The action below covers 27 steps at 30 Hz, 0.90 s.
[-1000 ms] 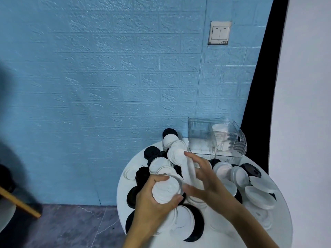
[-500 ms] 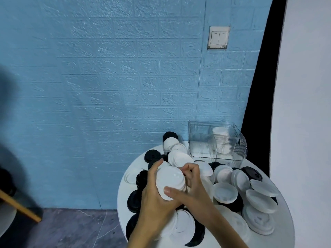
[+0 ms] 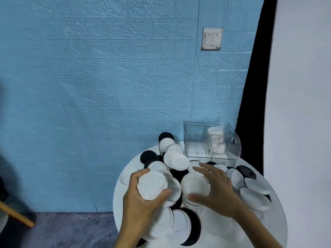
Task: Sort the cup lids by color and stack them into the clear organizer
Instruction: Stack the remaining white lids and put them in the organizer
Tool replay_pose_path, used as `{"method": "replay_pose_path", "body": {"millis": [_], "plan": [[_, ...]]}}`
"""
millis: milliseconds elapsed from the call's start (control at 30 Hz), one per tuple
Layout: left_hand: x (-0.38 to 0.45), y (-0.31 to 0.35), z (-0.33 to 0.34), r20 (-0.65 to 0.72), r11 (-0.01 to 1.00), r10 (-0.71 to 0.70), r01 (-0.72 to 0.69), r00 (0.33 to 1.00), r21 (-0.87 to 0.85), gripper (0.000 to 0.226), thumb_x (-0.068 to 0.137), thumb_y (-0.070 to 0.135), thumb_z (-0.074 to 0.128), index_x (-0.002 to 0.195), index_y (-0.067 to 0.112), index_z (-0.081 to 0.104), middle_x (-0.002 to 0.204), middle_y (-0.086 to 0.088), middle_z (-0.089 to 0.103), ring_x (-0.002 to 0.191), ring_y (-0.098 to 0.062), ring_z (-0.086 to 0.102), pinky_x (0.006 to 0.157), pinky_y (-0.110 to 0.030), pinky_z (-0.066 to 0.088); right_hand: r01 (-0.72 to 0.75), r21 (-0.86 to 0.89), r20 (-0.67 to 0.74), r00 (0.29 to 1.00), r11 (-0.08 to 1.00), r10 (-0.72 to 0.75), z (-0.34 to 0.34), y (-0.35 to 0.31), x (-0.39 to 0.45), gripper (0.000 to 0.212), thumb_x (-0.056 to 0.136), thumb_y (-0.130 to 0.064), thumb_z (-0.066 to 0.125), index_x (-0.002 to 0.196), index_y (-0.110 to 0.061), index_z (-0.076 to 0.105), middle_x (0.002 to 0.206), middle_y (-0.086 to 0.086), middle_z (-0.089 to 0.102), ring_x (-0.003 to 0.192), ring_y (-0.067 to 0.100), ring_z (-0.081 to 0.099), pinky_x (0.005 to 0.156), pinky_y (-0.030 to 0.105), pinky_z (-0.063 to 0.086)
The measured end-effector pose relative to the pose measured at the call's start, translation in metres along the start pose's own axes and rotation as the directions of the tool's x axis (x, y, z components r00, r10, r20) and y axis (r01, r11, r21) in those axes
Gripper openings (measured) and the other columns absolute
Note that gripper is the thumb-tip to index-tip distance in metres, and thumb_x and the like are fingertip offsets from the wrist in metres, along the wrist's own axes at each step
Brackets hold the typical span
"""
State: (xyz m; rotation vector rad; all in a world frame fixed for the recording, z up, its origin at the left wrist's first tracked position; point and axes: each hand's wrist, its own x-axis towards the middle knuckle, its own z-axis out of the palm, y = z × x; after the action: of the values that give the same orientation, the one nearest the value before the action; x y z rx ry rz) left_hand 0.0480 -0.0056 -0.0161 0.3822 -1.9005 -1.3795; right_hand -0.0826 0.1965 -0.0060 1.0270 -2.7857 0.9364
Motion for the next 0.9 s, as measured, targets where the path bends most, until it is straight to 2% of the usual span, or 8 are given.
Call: {"method": "replay_pose_path", "body": {"millis": [67,167,367,467,567,667,733,900], "plan": [[0.0,0.0,0.0,0.012,1.0,-0.007,0.007,1.0,-0.001,0.079,0.042,0.049,0.093,0.109,0.051,0.052,0.11,0.04,0.059,0.102,0.015,0.056,0.079,-0.016,0.044,-0.032,-0.168,0.13,0.99,0.985,0.054,0.005,0.009,0.004,0.108,0.061,-0.08,0.069,0.153,-0.049,0.02,0.154,-0.024,0.016,0.146,0.011,0.012,0.119,0.041,0.011],[-0.002,0.002,0.004,0.042,0.999,-0.014,0.015,0.999,-0.035,0.084,0.038,0.056,0.087,0.114,0.039,0.055,0.112,0.037,0.058,0.105,0.013,0.055,0.081,-0.015,0.044,-0.028,-0.165,0.084,0.996,0.986,0.042,0.017,0.018,0.012,0.107,0.064,-0.073,0.072,0.155,-0.045,0.022,0.148,-0.016,0.031,0.139,0.014,0.029,0.115,0.037,0.024],[-0.004,-0.003,0.008,0.068,0.997,-0.022,0.027,0.997,-0.078,0.084,0.037,0.053,0.087,0.113,0.037,0.055,0.108,0.038,0.06,0.102,0.013,0.057,0.078,-0.001,0.041,-0.022,0.017,0.039,0.999,1.0,0.021,0.018,0.021,0.019,0.098,0.056,-0.072,0.077,0.141,-0.036,0.044,0.135,-0.014,0.044,0.127,0.012,0.045,0.11,0.037,0.038],[-0.003,-0.005,0.008,0.078,0.996,-0.019,0.025,0.997,-0.081,0.085,0.037,0.052,0.088,0.114,0.038,0.054,0.109,0.037,0.06,0.102,0.011,0.057,0.079,-0.001,0.042,-0.033,0.103,-0.015,0.999,0.994,0.035,0.017,0.022,0.019,0.099,0.051,-0.08,0.072,0.137,-0.039,0.044,0.129,-0.018,0.044,0.124,0.013,0.044,0.109,0.038,0.038],[-0.003,-0.006,0.011,0.093,0.996,-0.017,0.025,0.995,-0.08,0.084,0.038,0.051,0.089,0.114,0.039,0.055,0.111,0.035,0.059,0.104,0.009,0.057,0.08,-0.002,0.041,-0.01,0.28,-0.071,0.997,0.96,0.031,0.01,0.014,0.019,0.092,0.062,-0.062,0.086,0.139,-0.049,0.038,0.126,-0.018,0.047,0.116,0.002,0.047,0.104,0.031,0.041],[-0.005,-0.006,0.016,0.107,0.996,-0.008,0.018,0.994,-0.089,0.082,0.039,0.051,0.089,0.114,0.038,0.056,0.112,0.032,0.06,0.105,0.007,0.058,0.082,-0.005,0.042,0.035,0.482,-0.073,0.997,0.876,0.0,0.002,-0.01,0.016,0.089,0.069,-0.042,0.089,0.141,-0.057,0.041,0.128,-0.018,0.048,0.112,-0.013,0.046,0.092,0.017,0.039],[-0.005,-0.005,0.02,0.124,0.994,-0.001,0.015,0.992,-0.111,0.081,0.04,0.048,0.09,0.113,0.039,0.056,0.112,0.03,0.062,0.106,0.003,0.06,0.086,-0.012,0.044,0.068,0.569,-0.107,0.994,0.82,-0.008,0.0,-0.03,0.015,0.077,0.066,-0.043,0.084,0.134,-0.058,0.049,0.129,-0.017,0.051,0.114,-0.005,0.052,0.091,0.019,0.043],[-0.008,-0.003,0.026,0.135,0.991,0.019,-0.001,0.991,-0.137,0.079,0.041,0.043,0.093,0.11,0.052,0.056,0.111,0.022,0.068,0.103,-0.005,0.066,0.089,-0.025,0.05,0.184,0.875,-0.202,0.979,0.447,-0.007,0.005,-0.065,0.016,0.071,0.061,-0.022,0.087,0.118,-0.022,0.044,0.106,-0.005,0.067,0.093,0.017,0.07,0.079,0.03,0.057]]}}
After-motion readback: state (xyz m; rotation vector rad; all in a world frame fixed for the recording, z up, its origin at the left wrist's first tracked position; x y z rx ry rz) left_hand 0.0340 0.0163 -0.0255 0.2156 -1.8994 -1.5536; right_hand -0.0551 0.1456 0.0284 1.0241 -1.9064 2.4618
